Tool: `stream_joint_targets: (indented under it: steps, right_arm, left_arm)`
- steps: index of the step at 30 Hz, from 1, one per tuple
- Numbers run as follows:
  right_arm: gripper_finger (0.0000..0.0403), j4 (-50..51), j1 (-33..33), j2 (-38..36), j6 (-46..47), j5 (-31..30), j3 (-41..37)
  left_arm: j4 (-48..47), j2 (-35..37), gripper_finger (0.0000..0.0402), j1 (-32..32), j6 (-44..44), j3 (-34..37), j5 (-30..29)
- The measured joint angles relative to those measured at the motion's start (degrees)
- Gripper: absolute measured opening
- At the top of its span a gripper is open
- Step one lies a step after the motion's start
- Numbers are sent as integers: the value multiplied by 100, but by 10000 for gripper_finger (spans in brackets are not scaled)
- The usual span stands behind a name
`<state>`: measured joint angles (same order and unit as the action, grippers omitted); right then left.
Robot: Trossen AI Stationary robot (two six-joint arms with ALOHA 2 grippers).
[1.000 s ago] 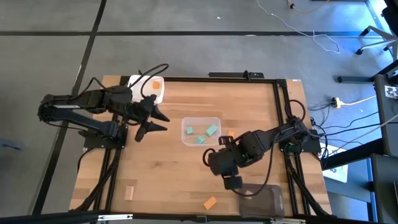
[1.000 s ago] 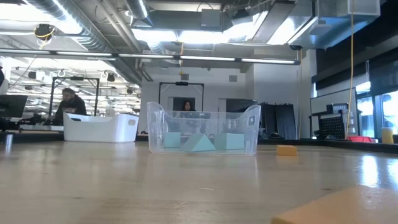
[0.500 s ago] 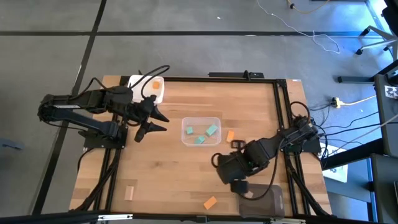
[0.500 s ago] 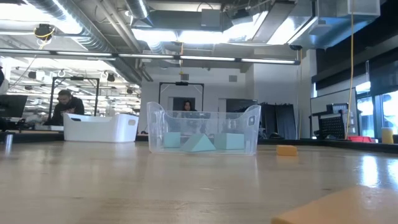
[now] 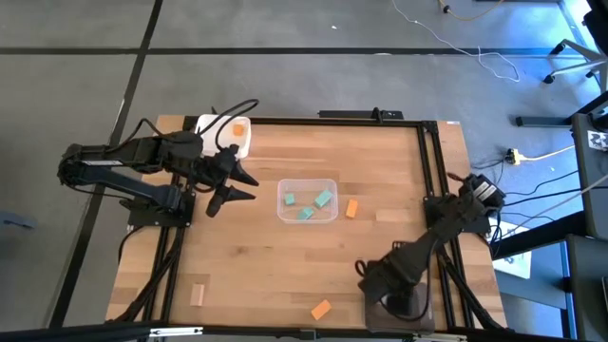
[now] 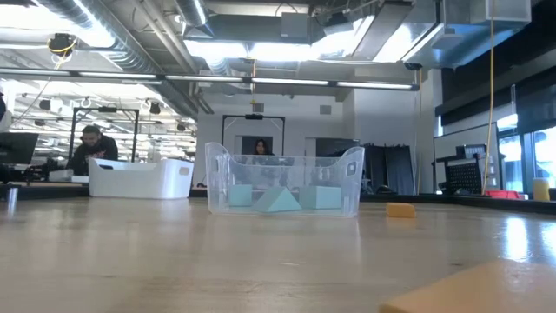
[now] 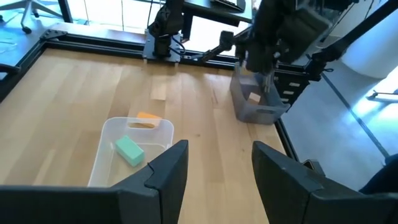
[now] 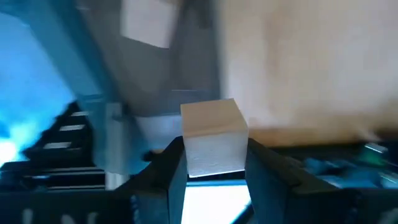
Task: Sort & place blocks by color
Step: Put the right brown block into the black bin
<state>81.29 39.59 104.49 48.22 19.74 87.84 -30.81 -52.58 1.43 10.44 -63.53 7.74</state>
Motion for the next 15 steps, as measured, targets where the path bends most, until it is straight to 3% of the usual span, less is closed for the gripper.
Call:
stream_joint_targets:
  steps: [5,15]
  right_arm:
    - [129,-1122,257,0,226,321,-570]
    - [133,-2048,361,-2,158,227,-1616]
  left_arm:
    - [-2,0,169,-2,9,0,-279]
    - [-2,0,169,-4,124,0,-427]
